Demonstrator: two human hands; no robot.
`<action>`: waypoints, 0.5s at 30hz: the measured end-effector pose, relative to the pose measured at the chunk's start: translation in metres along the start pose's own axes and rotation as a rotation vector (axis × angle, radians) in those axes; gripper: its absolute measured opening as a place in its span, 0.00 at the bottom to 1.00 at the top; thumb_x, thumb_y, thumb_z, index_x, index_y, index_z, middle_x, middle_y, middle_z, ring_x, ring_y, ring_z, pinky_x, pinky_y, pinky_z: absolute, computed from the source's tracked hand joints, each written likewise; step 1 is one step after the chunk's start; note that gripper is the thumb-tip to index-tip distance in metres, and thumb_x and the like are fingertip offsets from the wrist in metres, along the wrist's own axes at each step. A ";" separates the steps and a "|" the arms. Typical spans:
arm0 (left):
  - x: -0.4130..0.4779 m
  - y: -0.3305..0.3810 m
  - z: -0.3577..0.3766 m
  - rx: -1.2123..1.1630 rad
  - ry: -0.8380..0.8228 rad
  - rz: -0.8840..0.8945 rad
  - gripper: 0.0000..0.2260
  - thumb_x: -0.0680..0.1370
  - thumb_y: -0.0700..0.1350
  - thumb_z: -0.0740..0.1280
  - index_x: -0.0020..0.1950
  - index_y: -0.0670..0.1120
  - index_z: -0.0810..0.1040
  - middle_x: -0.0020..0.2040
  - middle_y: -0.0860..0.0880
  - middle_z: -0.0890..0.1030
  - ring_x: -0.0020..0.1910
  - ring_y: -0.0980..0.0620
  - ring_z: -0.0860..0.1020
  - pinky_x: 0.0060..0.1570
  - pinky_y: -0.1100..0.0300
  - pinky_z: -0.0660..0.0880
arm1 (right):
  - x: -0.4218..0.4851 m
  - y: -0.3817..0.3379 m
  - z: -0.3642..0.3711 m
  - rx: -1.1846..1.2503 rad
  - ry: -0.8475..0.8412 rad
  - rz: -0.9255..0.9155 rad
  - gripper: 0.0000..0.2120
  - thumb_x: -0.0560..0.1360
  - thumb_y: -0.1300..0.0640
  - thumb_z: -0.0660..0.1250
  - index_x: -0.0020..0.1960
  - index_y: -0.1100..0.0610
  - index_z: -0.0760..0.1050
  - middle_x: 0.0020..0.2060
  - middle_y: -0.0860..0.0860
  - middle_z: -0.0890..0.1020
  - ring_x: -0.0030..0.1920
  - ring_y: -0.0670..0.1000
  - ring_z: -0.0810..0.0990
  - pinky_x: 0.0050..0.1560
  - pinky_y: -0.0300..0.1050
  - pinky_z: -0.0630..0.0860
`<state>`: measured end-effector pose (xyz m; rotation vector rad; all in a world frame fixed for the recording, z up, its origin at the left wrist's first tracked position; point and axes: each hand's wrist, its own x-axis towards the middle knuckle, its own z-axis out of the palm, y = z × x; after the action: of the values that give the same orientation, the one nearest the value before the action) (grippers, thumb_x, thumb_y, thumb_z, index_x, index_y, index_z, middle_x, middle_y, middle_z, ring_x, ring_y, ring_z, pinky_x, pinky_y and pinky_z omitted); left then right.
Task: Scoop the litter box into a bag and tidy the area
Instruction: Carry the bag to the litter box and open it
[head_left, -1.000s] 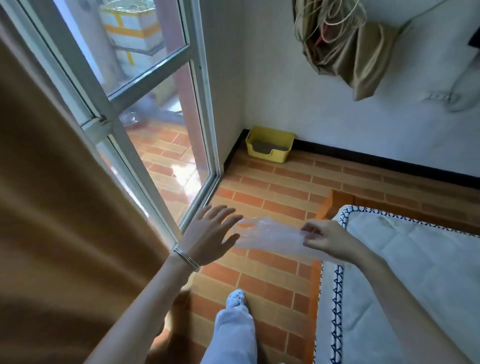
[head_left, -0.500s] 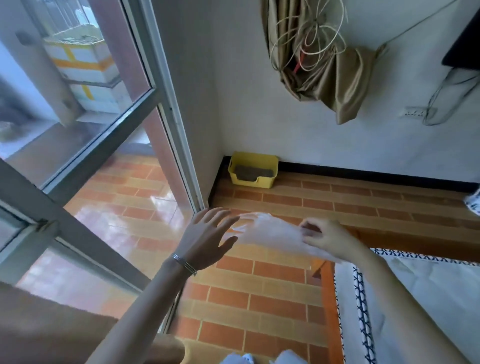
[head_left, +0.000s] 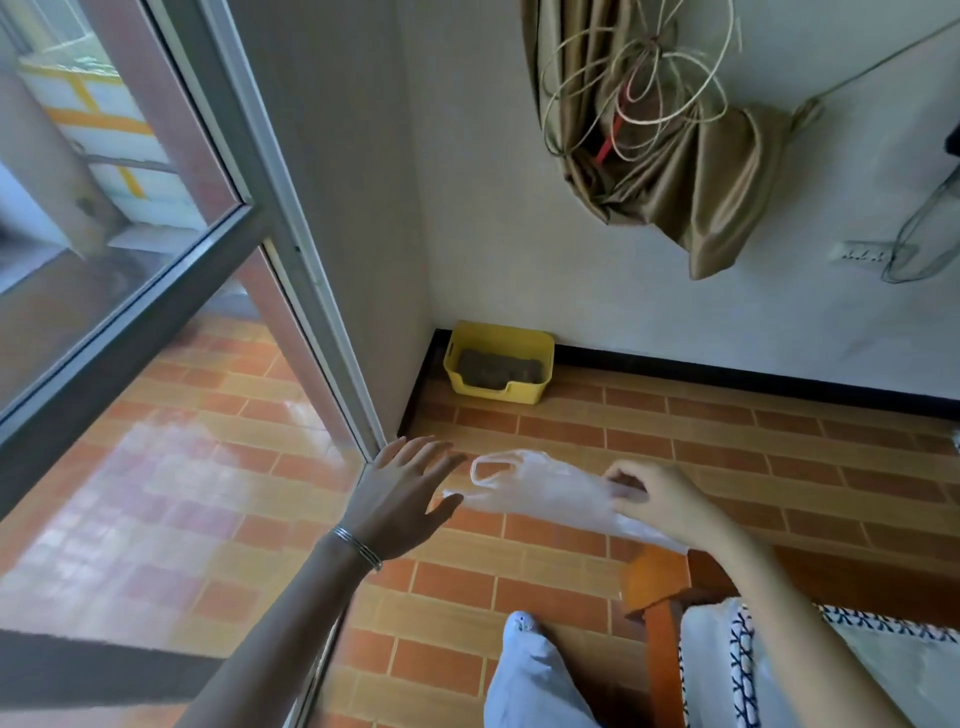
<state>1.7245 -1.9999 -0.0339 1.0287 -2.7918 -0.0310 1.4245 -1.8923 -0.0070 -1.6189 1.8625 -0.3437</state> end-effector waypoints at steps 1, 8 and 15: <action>0.017 -0.006 0.000 0.011 -0.009 -0.002 0.21 0.76 0.59 0.54 0.63 0.53 0.74 0.60 0.51 0.79 0.59 0.49 0.77 0.57 0.52 0.73 | 0.016 0.004 -0.009 0.002 -0.004 -0.006 0.06 0.75 0.58 0.65 0.47 0.47 0.74 0.46 0.45 0.80 0.45 0.42 0.77 0.43 0.34 0.72; 0.126 -0.040 0.010 0.016 -0.017 -0.027 0.22 0.76 0.60 0.53 0.64 0.52 0.74 0.60 0.51 0.78 0.60 0.49 0.76 0.59 0.50 0.73 | 0.121 0.029 -0.065 -0.008 -0.067 -0.004 0.06 0.76 0.57 0.64 0.48 0.46 0.73 0.47 0.45 0.80 0.46 0.44 0.78 0.49 0.44 0.77; 0.197 -0.073 0.039 -0.046 -0.050 -0.036 0.23 0.75 0.59 0.53 0.63 0.51 0.75 0.60 0.51 0.79 0.60 0.48 0.76 0.59 0.50 0.72 | 0.195 0.048 -0.076 0.003 -0.106 0.043 0.07 0.76 0.57 0.63 0.53 0.51 0.75 0.47 0.45 0.79 0.46 0.46 0.78 0.48 0.44 0.75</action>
<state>1.6172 -2.1843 -0.0483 1.0813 -2.8026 -0.1270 1.3330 -2.0844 -0.0334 -1.5619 1.8136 -0.2367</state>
